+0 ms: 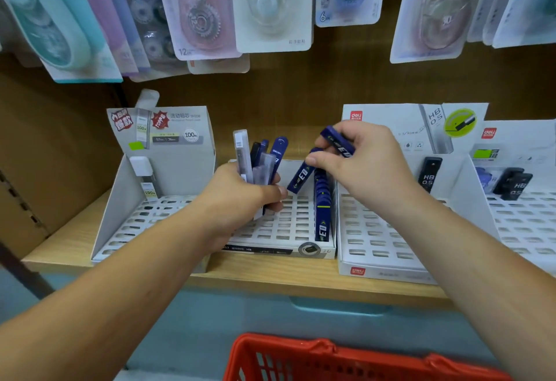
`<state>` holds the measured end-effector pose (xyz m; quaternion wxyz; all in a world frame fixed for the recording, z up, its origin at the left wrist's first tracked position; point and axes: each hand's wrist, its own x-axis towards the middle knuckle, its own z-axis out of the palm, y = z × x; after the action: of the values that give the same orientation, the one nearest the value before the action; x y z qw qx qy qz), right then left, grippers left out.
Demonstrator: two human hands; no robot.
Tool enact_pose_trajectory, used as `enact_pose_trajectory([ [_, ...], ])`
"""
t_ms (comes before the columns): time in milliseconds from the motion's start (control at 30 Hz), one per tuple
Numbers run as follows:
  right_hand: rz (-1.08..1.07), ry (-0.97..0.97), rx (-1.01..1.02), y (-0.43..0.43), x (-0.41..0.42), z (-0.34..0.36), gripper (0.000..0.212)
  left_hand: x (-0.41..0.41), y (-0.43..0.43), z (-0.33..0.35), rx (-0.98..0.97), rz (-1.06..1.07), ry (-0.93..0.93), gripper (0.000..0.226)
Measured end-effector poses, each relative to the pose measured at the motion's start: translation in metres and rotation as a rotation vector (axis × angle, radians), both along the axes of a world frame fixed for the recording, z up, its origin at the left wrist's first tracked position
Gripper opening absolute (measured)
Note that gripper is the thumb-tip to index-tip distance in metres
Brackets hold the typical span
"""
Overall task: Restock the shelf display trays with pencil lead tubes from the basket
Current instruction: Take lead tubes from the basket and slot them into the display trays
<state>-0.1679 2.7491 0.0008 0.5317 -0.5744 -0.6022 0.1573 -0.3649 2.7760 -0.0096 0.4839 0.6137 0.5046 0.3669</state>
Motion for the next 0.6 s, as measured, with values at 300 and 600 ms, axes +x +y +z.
enact_pose_trajectory([
  [300,0.022,-0.131,-0.108,0.017,-0.008,-0.003,0.016,-0.009,-0.008,0.006,-0.064,-0.028,0.053,0.019],
  [600,0.068,-0.162,-0.093,0.014,-0.001,-0.004,0.014,-0.008,-0.007,0.007,-0.053,-0.016,0.082,0.024],
])
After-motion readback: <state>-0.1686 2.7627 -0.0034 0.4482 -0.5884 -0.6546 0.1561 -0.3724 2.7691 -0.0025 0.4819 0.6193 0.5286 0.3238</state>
